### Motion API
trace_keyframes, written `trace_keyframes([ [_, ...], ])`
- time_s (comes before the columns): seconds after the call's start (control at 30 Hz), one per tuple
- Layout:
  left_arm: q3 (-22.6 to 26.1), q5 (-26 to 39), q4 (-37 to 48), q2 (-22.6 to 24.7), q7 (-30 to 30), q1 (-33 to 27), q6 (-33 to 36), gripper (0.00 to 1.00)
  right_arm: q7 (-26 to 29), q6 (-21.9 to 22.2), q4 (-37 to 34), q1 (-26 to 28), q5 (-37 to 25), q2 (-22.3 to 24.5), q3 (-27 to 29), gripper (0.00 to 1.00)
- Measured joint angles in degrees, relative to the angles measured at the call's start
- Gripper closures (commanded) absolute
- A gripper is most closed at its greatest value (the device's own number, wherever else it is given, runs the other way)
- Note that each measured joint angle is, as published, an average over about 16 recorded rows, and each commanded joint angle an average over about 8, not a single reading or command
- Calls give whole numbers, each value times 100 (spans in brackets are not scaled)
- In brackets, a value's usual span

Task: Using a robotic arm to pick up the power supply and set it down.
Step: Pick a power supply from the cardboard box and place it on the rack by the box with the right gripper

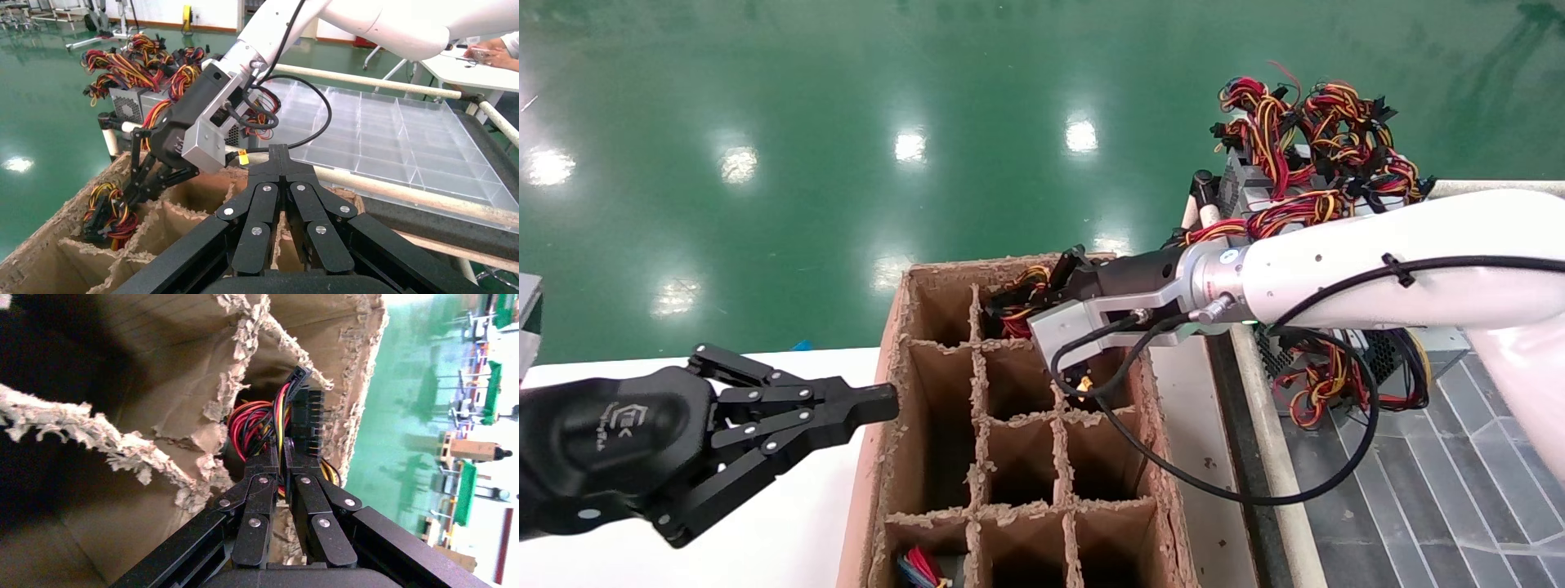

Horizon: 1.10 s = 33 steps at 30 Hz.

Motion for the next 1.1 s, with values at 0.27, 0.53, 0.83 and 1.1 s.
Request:
trace_keyframes([
  [0.27,0,0,0,0,0,0,0,100,16,175,506,-91,137,223,176,100],
  [0.53,0,0,0,0,0,0,0,100,62,355,1160,-157,348,518,427,100],
  [0.83,0,0,0,0,0,0,0,100,-116,518,1664,-59,777,818,804,100],
  [1.1,0,0,0,0,0,0,0,100,-546,565,1789,252,1280,1101,1210,100],
])
